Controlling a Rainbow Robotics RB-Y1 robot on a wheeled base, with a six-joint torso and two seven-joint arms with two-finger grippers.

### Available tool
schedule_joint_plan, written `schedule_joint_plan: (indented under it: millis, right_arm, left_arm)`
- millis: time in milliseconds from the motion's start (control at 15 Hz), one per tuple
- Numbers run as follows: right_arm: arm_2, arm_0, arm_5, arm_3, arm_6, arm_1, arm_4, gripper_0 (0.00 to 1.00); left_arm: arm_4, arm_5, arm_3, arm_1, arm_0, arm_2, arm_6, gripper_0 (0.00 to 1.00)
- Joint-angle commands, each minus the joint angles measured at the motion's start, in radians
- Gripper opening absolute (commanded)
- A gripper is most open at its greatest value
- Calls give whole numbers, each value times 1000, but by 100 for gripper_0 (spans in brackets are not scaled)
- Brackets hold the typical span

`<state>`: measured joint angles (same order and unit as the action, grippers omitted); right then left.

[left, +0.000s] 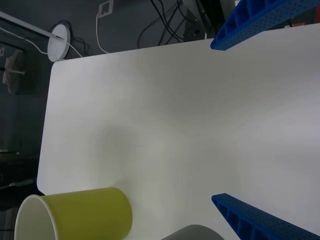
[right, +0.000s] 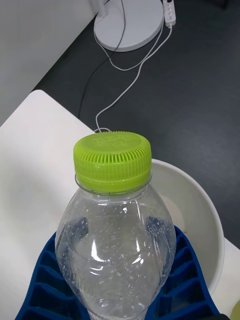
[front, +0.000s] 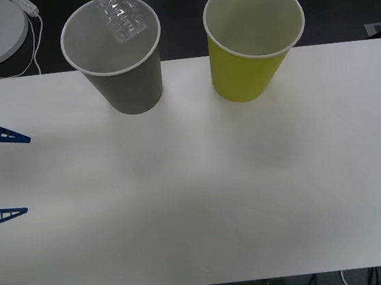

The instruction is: Put the can into the green bin and the plastic bottle into the gray bin

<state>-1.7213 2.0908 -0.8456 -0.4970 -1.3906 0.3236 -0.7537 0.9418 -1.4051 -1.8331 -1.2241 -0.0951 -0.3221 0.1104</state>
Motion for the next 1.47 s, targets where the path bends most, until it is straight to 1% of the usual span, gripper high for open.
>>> schedule_joint_plan:
  millis: [67,133,1267,1467]
  right_arm:
    - [-1,0,0,0,1,0,1,58]
    - [-7,0,0,1,1,0,1,100]
    - [-9,0,16,0,4,0,1,100]
    - [-7,-8,16,0,41,5,7,100]
  left_arm:
    - [0,0,0,0,0,0,0,100]
    - [0,0,0,0,0,0,0,100]
    - [0,0,0,0,0,0,0,100]
    - [0,0,0,0,0,0,0,100]
